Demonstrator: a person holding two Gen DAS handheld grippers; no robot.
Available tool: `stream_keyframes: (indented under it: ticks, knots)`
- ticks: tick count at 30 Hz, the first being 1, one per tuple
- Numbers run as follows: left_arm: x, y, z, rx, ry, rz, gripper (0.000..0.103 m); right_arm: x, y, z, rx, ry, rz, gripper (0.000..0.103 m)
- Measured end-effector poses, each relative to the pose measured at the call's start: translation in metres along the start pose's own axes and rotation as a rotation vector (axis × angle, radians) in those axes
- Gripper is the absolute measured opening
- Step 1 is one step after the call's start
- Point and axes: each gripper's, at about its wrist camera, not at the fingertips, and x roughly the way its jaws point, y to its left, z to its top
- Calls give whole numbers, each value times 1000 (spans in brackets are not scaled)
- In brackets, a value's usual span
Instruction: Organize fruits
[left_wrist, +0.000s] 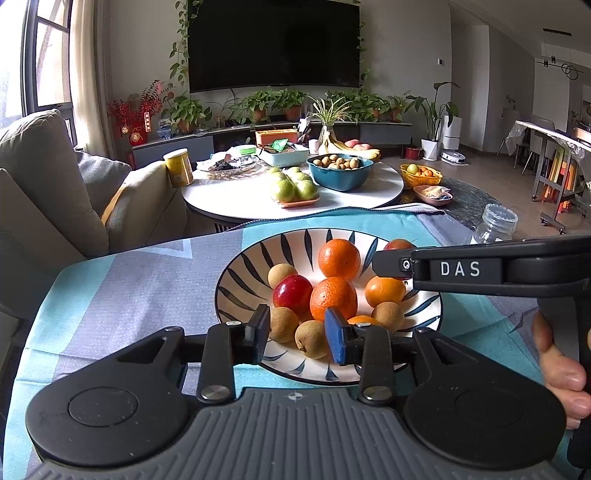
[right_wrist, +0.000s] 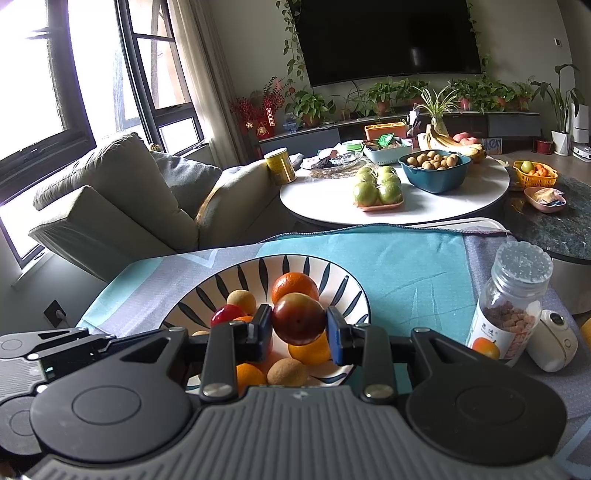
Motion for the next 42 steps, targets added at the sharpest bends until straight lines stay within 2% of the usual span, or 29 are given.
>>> stream_keyframes:
  ticks: [21,34,42]
  knots:
    - [-6,4,-3,-21,5,1,31,-1,-1,-1,13,-9,11,78]
    - [-27,5,-3,-41,-19,27,31,-30,-1,-9,21,-23,3,78]
    - [-48,4,-7,-56,-42,77,31,-48,11,-16,7,-22,18,78]
